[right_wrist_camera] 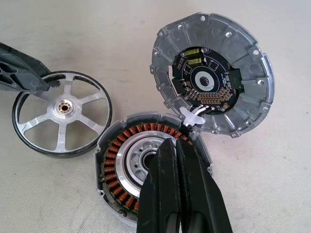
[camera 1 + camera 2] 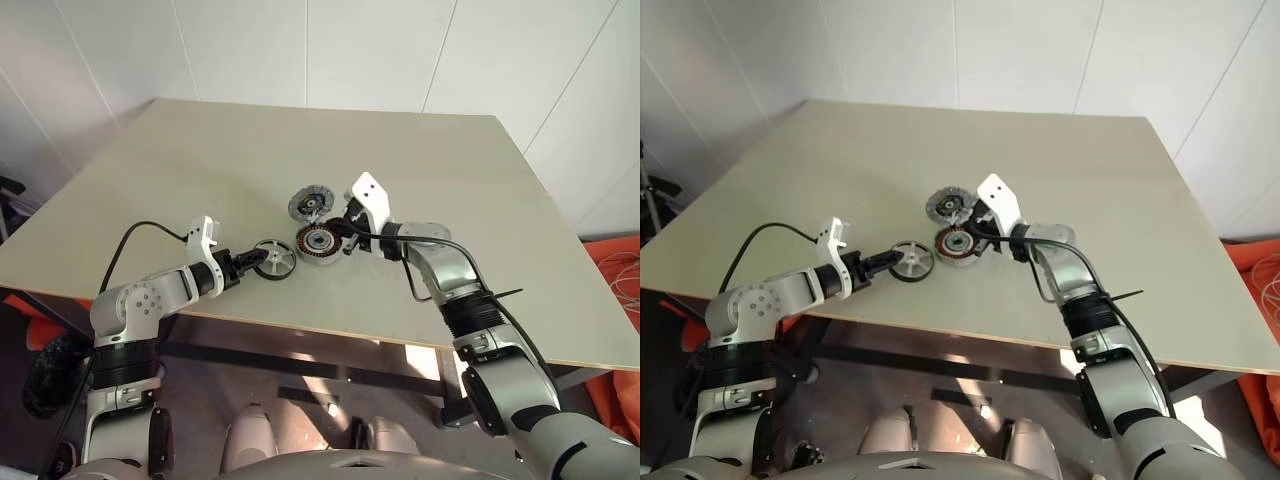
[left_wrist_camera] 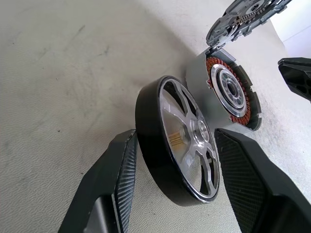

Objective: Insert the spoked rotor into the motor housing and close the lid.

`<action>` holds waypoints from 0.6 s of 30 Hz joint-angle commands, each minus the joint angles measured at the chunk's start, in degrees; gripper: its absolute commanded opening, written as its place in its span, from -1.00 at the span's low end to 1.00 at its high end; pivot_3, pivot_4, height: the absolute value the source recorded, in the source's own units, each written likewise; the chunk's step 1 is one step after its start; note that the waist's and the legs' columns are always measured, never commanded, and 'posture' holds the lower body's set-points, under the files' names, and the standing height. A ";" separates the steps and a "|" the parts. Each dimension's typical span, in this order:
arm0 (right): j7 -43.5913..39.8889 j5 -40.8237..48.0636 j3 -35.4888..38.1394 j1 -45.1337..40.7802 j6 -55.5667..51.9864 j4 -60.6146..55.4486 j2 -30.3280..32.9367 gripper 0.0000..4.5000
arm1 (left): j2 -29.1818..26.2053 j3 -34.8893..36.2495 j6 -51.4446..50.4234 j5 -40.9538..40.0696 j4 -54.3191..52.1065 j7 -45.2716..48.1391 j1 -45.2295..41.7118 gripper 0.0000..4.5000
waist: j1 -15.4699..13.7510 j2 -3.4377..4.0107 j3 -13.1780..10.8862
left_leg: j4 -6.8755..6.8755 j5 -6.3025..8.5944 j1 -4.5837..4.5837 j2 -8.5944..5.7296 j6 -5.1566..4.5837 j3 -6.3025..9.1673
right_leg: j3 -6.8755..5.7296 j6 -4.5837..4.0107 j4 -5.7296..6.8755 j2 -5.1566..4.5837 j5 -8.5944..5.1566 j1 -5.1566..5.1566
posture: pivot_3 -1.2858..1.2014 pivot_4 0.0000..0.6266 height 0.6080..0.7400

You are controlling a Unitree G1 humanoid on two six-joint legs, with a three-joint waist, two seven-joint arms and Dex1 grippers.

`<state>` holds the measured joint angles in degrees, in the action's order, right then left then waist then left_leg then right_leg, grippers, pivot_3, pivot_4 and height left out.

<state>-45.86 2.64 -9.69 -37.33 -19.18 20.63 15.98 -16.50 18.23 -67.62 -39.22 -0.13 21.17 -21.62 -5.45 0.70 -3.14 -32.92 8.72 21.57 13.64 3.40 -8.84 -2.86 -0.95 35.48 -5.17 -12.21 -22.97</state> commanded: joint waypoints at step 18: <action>0.56 1.92 1.40 -1.51 -0.33 -2.17 0.65 -1.00 | 0.87 3.15 -2.37 -4.71 -0.88 -0.22 -0.61 -0.83 | 0.00 0.00 0.00 | 0.01 0.00 0.01 0.00 0.00 0.00 | 0.00 0.00 -0.02 0.00 0.00 0.00 | 0.03 -1.00 1.00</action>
<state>-45.76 3.32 -9.66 -37.33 -19.50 20.61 16.48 -15.65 20.14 -69.59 -41.85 0.13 20.77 -21.48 -5.45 0.69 -3.15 -32.91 8.72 21.58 13.64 3.40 -8.84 -2.86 -0.95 35.46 -5.17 -12.21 -22.97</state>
